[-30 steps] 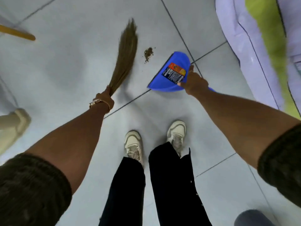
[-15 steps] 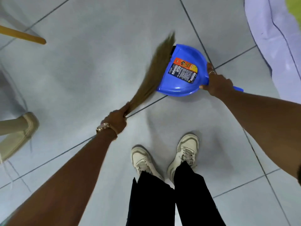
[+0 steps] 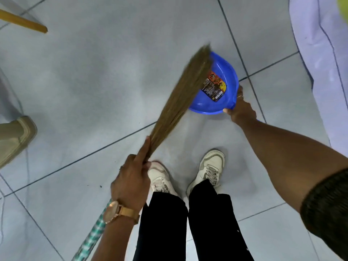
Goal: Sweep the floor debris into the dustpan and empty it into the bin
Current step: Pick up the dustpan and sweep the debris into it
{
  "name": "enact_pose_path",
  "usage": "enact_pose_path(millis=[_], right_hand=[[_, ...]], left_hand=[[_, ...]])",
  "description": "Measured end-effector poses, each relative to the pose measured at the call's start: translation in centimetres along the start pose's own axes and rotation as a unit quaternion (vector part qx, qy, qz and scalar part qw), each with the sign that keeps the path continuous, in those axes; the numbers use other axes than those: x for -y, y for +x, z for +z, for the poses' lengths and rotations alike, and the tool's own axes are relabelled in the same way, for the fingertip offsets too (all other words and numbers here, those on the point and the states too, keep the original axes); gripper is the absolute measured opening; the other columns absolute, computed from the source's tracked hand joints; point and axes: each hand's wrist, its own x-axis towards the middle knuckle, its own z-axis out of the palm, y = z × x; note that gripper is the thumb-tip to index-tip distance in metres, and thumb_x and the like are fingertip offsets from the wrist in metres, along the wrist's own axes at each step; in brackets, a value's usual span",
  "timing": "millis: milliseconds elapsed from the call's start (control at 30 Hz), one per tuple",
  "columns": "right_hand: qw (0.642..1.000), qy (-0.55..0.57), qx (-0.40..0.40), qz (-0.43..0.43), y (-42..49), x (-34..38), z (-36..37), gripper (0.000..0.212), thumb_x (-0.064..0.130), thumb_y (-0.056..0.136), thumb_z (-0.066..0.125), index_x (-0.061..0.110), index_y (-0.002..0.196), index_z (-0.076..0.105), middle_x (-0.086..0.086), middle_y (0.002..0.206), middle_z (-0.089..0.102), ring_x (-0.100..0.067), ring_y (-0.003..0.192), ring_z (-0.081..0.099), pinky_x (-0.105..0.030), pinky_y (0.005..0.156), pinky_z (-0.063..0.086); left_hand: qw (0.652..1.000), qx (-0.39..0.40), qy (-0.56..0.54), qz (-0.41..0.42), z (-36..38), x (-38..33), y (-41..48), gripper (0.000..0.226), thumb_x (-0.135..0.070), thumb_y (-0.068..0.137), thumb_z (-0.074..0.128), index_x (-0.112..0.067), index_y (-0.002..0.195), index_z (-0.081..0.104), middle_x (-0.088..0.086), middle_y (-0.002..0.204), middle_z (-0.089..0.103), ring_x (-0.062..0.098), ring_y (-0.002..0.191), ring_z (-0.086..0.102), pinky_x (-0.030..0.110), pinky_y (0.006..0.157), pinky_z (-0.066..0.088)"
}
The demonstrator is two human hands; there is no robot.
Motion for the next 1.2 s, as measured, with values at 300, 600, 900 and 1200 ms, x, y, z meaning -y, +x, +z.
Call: enact_pose_path(millis=[300, 600, 900, 1200], right_hand=[[0.999, -0.01, 0.019, 0.025, -0.8, -2.0, 0.8, 0.094, 0.033, 0.085, 0.063, 0.025, 0.152, -0.003, -0.019, 0.125, 0.061, -0.042, 0.114, 0.057, -0.051, 0.099, 0.044], [0.984, 0.093, 0.052, 0.141, -2.0, -1.7, 2.9, 0.091, 0.039, 0.078, 0.071, 0.008, 0.146, 0.019, -0.016, 0.142, 0.046, -0.036, 0.13, 0.045, -0.05, 0.109, 0.037], [0.936, 0.29, 0.021, 0.199, -13.7, -0.9, 1.2, 0.067, 0.048, 0.072, 0.071, 0.005, 0.119, 0.05, -0.018, 0.122, 0.062, -0.036, 0.116, 0.057, -0.051, 0.102, 0.043], [0.854, 0.5, 0.011, 0.14, -38.4, 1.2, -11.0, 0.009, 0.009, 0.085, 0.068, 0.004, 0.081, 0.061, -0.01, 0.068, 0.054, -0.022, 0.062, 0.05, -0.024, 0.059, 0.043]], left_hand=[[0.994, 0.028, -0.059, -0.087, 0.5, 3.2, 9.3, 0.059, -0.019, 0.096, 0.048, -0.043, 0.146, 0.031, 0.01, 0.135, 0.058, 0.037, 0.116, 0.057, 0.041, 0.094, 0.047], [0.993, 0.109, 0.038, 0.0, 0.9, 0.1, 3.6, 0.062, -0.022, 0.097, 0.045, -0.051, 0.146, 0.021, 0.009, 0.123, 0.059, 0.032, 0.115, 0.056, 0.041, 0.088, 0.048], [0.998, 0.054, 0.016, 0.016, -6.9, -3.8, -8.1, 0.062, -0.025, 0.099, 0.042, -0.053, 0.147, 0.014, 0.004, 0.118, 0.058, 0.029, 0.109, 0.058, 0.044, 0.082, 0.052], [0.993, 0.014, 0.009, 0.121, -21.3, -10.4, -17.0, 0.063, -0.018, 0.096, 0.04, -0.044, 0.149, 0.02, 0.009, 0.122, 0.059, 0.032, 0.109, 0.058, 0.043, 0.087, 0.051]])
